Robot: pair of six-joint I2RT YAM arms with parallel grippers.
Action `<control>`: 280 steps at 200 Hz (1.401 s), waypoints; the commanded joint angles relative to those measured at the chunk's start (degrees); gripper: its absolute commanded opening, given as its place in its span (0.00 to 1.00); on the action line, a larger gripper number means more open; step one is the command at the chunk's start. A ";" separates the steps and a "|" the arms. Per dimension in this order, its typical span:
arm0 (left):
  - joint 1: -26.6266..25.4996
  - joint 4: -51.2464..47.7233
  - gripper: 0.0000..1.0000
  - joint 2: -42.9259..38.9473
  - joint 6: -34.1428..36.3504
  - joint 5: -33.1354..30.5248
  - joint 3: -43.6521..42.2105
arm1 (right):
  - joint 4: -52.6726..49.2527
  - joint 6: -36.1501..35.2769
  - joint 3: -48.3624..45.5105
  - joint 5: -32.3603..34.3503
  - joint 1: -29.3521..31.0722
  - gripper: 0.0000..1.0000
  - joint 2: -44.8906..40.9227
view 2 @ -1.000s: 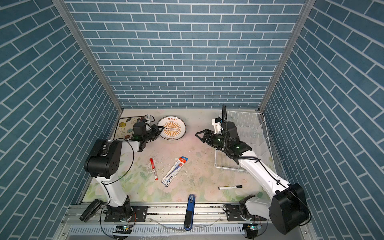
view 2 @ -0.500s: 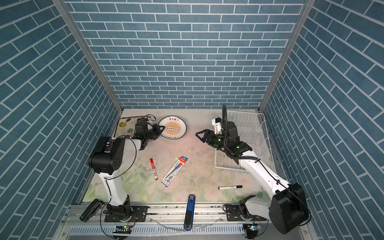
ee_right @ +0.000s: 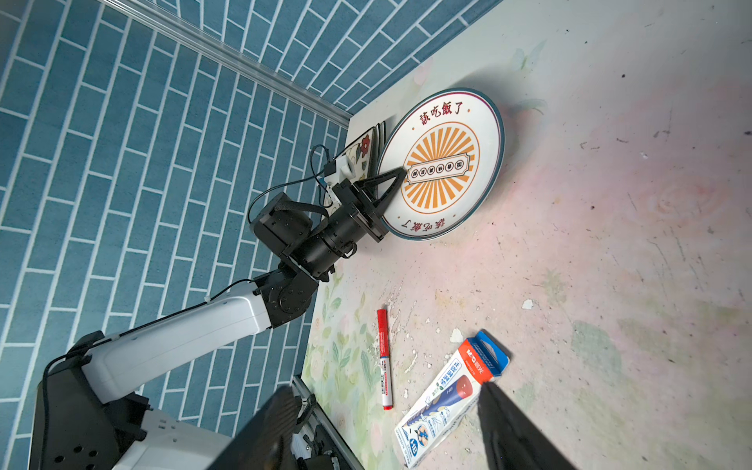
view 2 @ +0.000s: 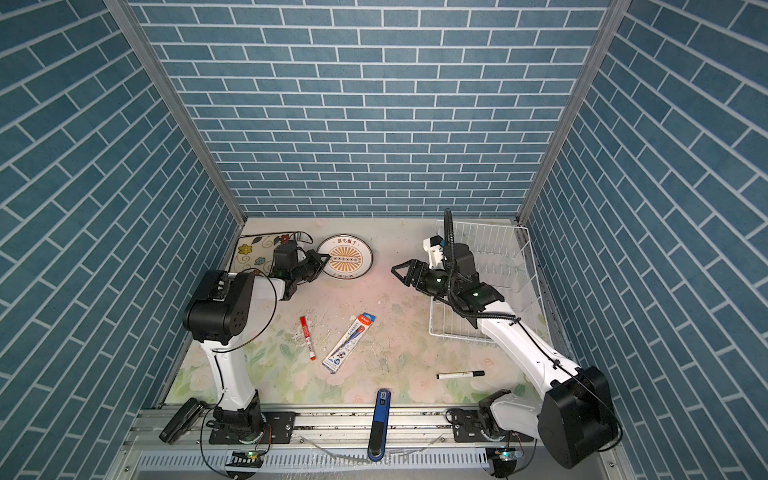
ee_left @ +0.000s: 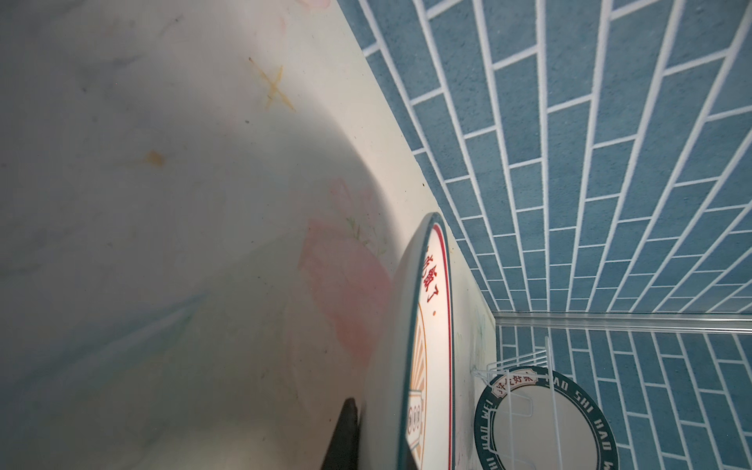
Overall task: Unload the plates from the dish rack
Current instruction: 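Lower the sunburst plate flat onto the table beside the flowered stack with the left gripper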
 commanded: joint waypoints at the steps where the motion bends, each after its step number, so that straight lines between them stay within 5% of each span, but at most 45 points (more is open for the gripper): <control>1: -0.31 3.98 0.00 1.59 -1.61 0.08 1.98 | -1.10 -2.23 -0.64 0.28 -0.17 0.72 0.03; 238: -0.84 2.72 0.00 6.09 -1.29 -0.26 4.25 | -7.59 -5.16 -1.18 3.41 -0.21 0.73 -4.89; 280: -0.84 1.30 0.13 6.01 -0.83 -0.62 4.82 | -7.69 -5.15 -1.25 3.58 -0.26 0.73 -5.31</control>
